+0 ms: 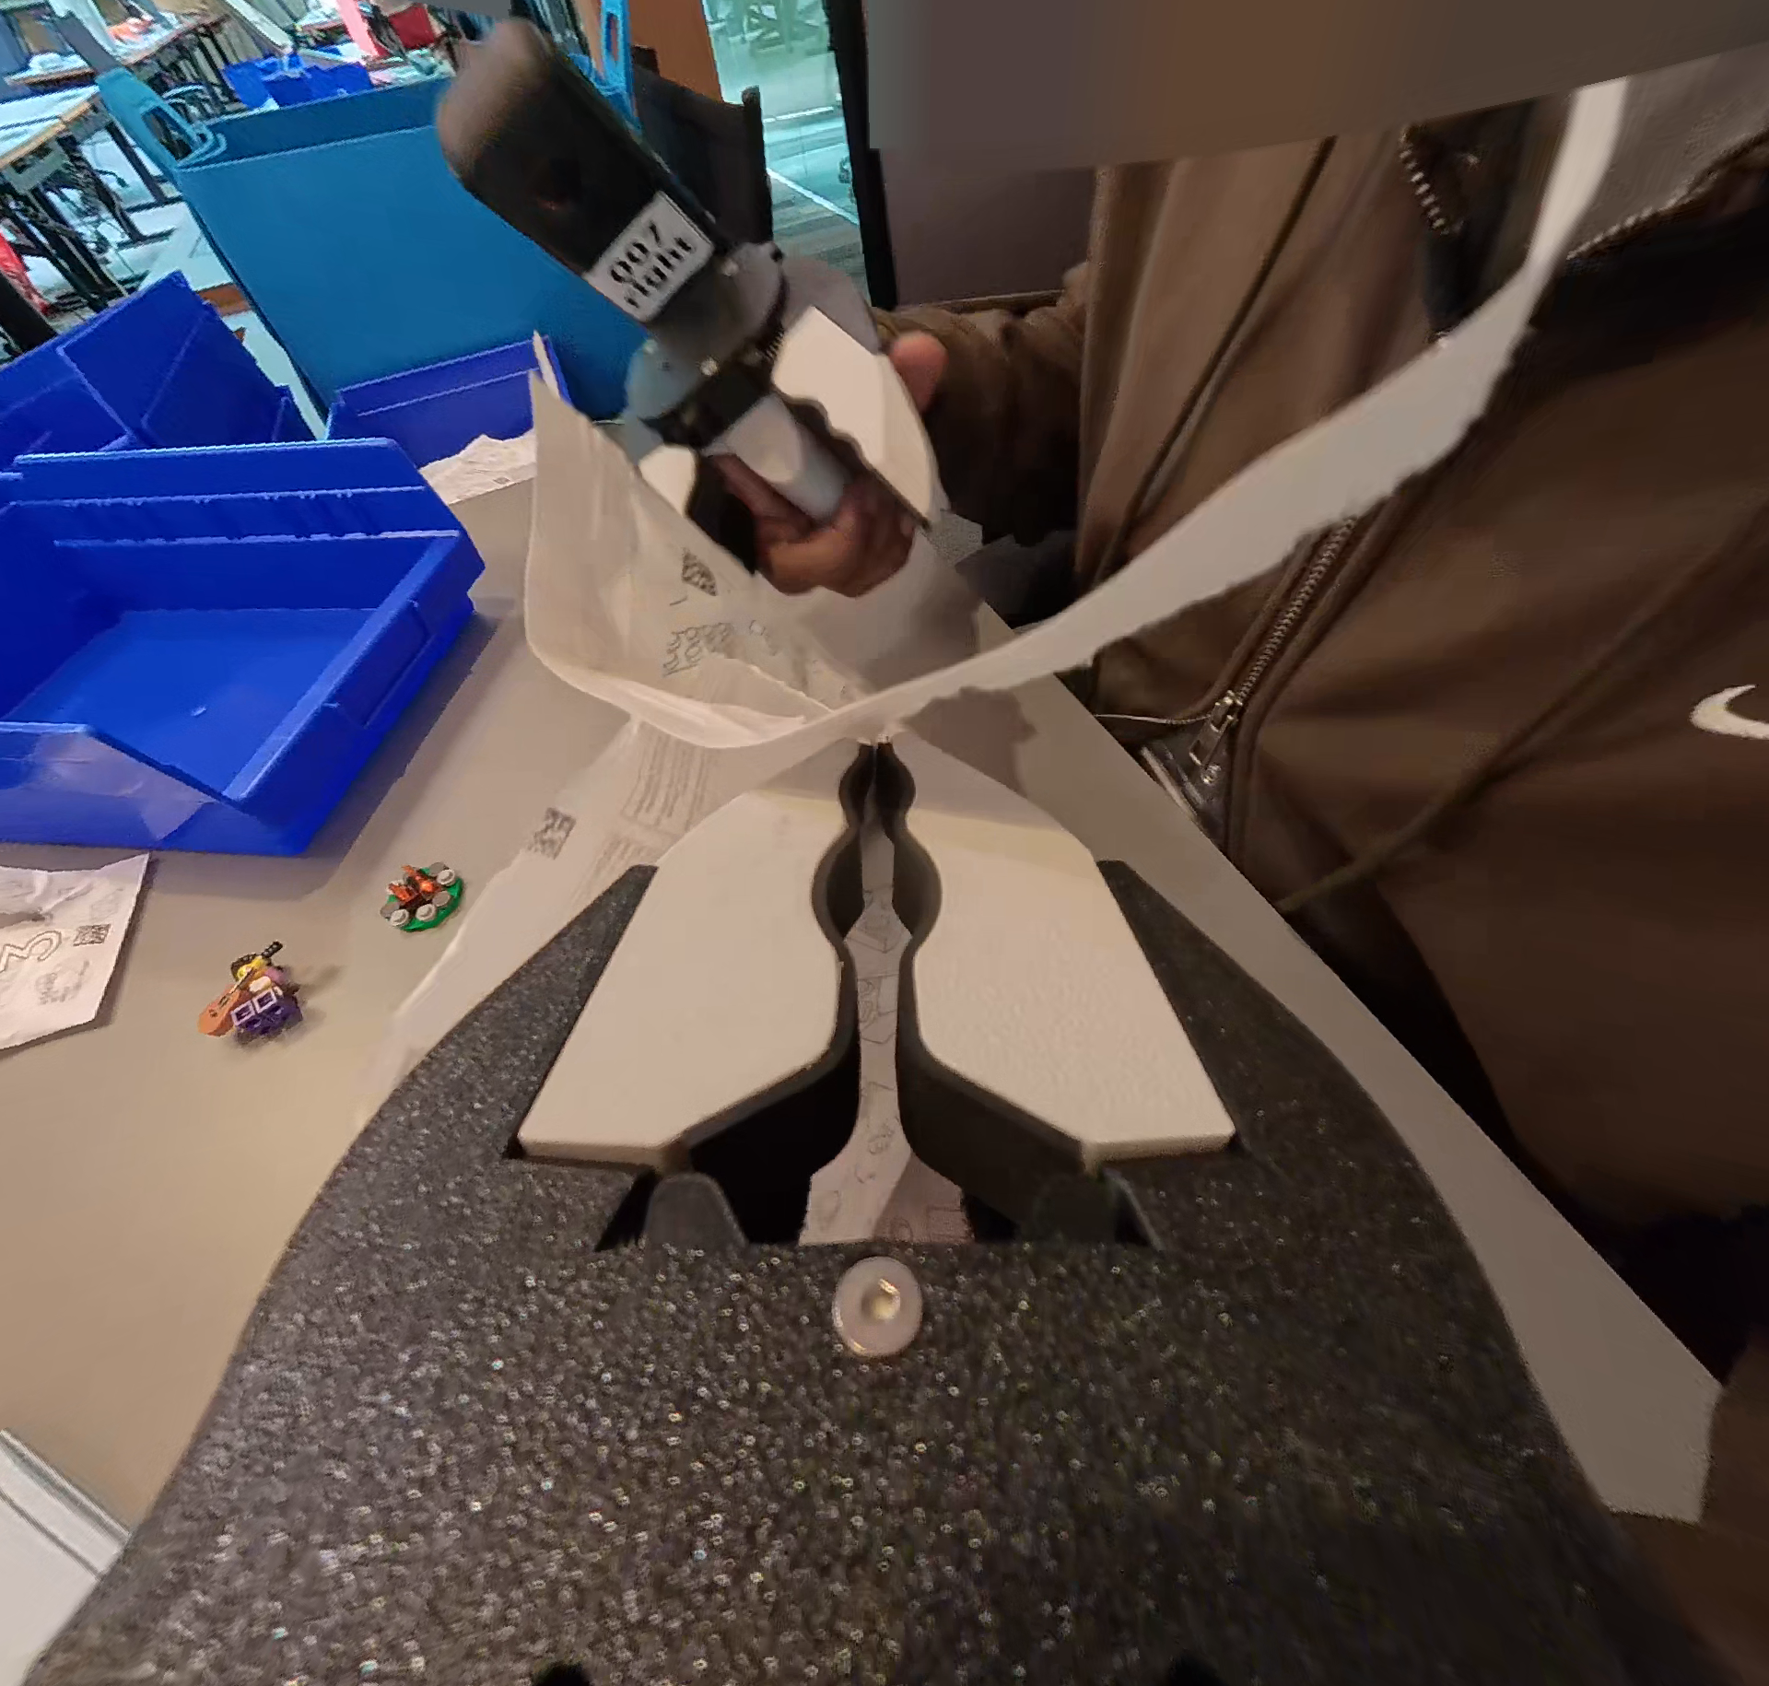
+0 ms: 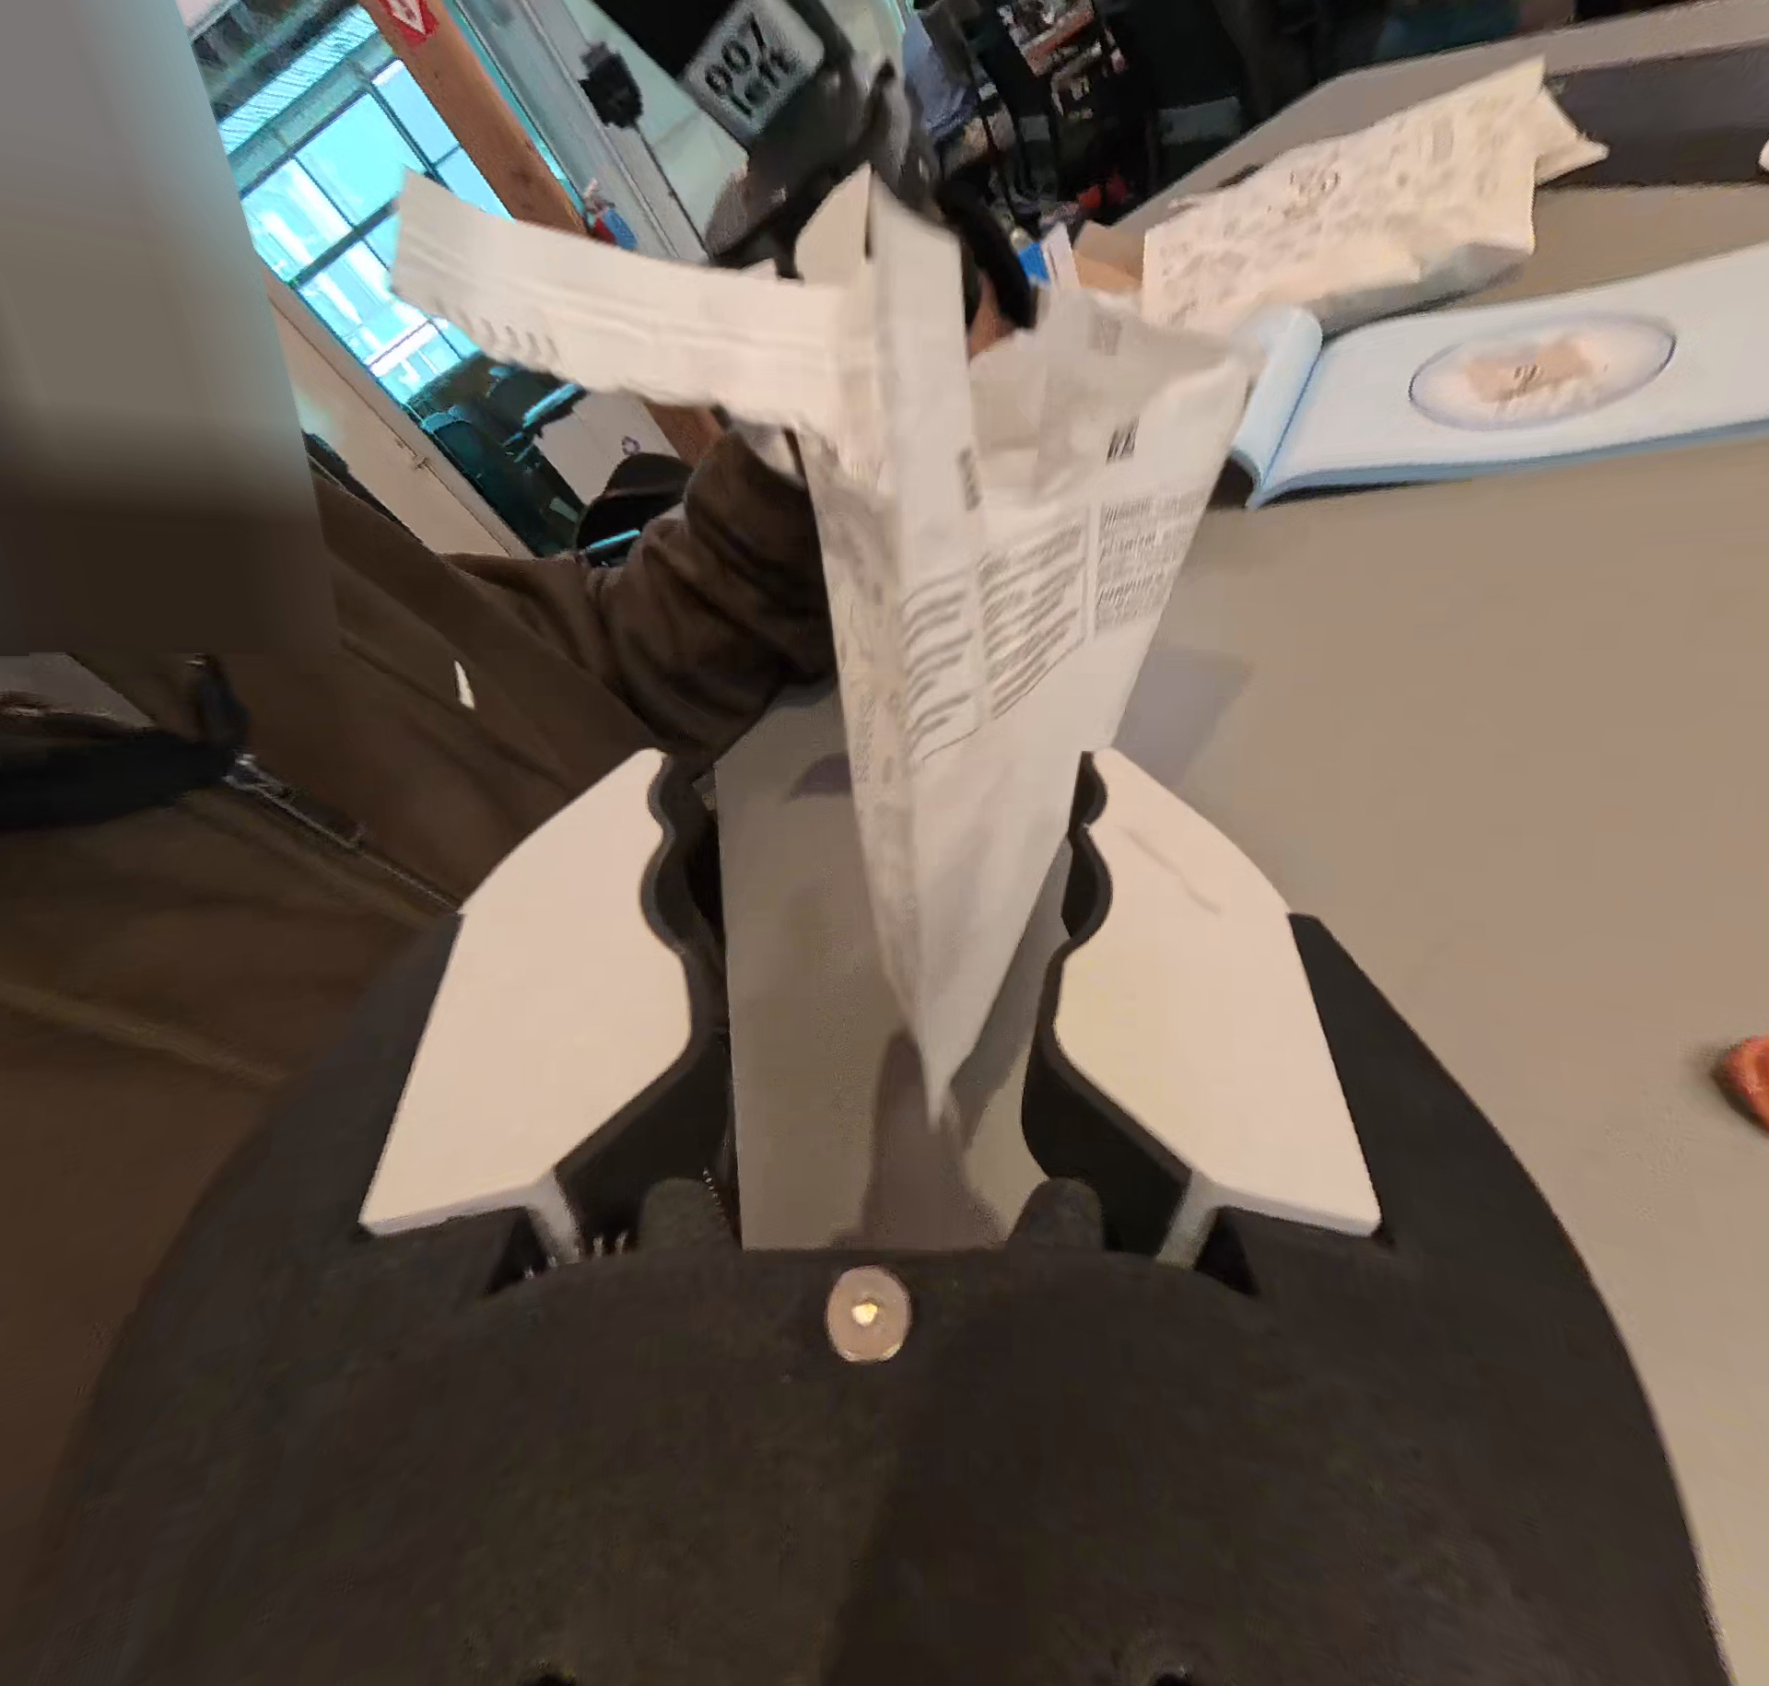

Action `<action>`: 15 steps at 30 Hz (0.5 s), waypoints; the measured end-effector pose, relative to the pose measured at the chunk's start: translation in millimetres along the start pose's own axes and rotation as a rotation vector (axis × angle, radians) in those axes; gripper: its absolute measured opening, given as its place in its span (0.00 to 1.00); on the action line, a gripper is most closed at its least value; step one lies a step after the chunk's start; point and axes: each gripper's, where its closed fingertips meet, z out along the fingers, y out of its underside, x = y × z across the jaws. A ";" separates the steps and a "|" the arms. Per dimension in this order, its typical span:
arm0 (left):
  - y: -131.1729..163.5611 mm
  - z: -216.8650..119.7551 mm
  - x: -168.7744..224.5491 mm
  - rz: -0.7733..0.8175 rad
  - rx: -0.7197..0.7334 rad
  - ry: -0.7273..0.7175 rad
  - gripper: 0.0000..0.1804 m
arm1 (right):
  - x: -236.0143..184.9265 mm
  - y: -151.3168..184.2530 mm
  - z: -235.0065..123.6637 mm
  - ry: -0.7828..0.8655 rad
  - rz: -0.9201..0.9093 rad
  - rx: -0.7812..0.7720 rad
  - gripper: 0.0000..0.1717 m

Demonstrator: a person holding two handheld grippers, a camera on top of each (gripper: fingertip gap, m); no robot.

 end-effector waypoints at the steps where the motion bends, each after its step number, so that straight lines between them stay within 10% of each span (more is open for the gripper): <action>1: 0.3 2.3 -2.5 -0.005 0.002 -0.007 0.00 | 2.5 6.2 4.6 0.019 0.013 -0.011 0.46; 15: 9.7 -19.7 -52.1 -0.106 0.061 -0.273 0.09 | 61.2 -22.9 45.7 0.026 -0.081 -0.049 0.00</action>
